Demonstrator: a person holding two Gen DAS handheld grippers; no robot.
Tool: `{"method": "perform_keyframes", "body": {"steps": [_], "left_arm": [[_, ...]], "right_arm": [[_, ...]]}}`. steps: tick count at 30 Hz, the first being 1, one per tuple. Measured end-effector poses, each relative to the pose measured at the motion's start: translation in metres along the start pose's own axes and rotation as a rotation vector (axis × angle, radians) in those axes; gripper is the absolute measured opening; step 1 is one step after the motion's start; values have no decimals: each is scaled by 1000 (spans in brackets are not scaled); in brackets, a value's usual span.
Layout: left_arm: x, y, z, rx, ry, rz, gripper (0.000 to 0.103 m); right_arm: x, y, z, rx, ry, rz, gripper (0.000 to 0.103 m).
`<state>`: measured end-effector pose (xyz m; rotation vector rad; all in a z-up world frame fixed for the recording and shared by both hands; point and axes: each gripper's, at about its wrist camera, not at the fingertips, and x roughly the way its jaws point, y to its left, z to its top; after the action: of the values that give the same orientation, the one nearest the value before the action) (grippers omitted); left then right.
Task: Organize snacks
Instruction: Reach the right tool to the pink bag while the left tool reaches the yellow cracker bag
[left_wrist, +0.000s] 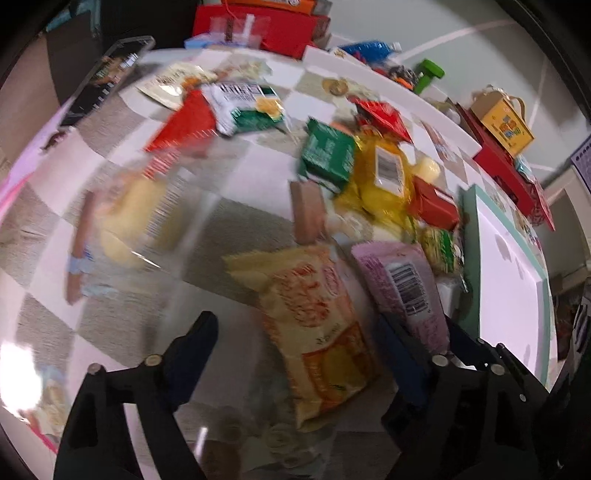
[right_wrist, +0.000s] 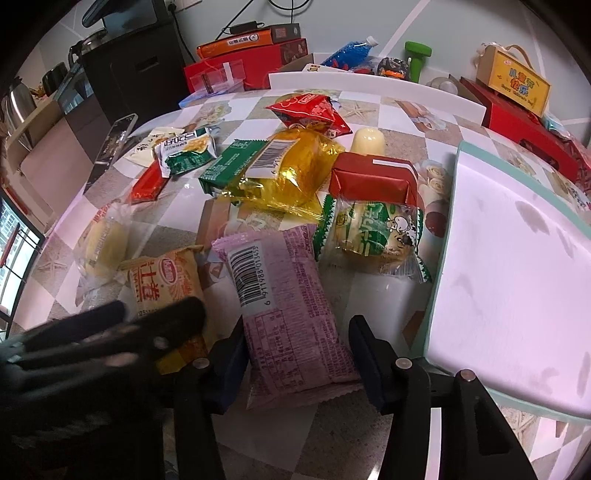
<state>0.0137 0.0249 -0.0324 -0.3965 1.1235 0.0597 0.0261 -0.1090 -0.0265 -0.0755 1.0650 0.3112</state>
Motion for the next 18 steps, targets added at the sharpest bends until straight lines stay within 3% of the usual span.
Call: {"method": "perform_keyframes", "body": {"steps": [11, 18], "left_arm": [[3, 5, 1, -6, -19, 23, 80], [-2, 15, 1, -23, -26, 15, 71]], "right_arm": [[0, 2, -2, -14, -5, -17, 56], [0, 1, -2, -13, -6, -15, 56]]}}
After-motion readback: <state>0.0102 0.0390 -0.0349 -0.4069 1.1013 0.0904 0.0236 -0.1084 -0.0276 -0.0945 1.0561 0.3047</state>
